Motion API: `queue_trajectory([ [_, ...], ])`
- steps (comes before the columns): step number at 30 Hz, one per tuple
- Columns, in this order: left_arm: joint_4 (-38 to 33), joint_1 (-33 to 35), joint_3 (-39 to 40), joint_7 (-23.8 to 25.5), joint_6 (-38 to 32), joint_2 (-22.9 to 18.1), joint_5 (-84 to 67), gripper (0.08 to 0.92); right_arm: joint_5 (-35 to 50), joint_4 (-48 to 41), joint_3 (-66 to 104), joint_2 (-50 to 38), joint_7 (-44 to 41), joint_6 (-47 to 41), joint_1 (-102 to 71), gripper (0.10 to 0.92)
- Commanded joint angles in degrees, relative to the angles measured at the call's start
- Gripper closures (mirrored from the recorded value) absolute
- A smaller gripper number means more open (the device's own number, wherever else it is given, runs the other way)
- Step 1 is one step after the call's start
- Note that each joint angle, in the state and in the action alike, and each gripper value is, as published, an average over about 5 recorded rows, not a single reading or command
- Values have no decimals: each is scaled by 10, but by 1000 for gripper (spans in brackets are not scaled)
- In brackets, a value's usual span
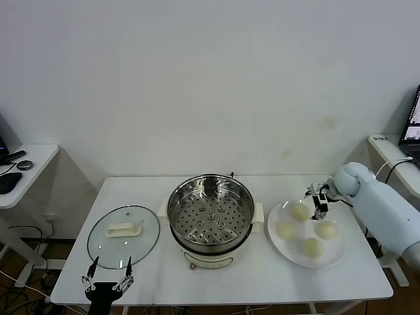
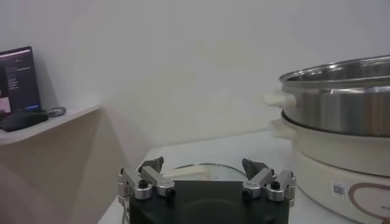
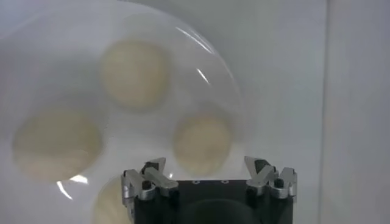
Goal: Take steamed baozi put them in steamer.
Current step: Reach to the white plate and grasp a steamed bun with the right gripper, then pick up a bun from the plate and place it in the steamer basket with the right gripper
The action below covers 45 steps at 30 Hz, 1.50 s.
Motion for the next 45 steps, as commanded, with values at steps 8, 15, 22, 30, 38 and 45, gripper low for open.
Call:
queue_trajectory([
  [8, -1, 3, -3, 2, -4, -2, 3, 177, -17, -57, -27, 45, 8, 2, 17, 203],
  [15, 0, 2, -2, 2, -5, -2, 4, 177, -41, -63, -25, 54, 11, 1, 11, 207],
  [22, -2, 4, -3, 1, -8, -4, 4, 177, -44, -61, -21, 54, 12, -6, 9, 317],
  [30, -4, 6, -3, 1, -9, -4, 6, 177, -35, -45, -23, 39, 9, -8, 12, 500],
  [38, -8, 4, -3, 3, -8, -1, 4, 177, 54, 39, -69, -19, -6, -21, 69, 515],
  [45, -8, -5, 1, 7, -7, 10, -4, 177, 188, 133, -174, -71, -27, -22, 228, 508],
])
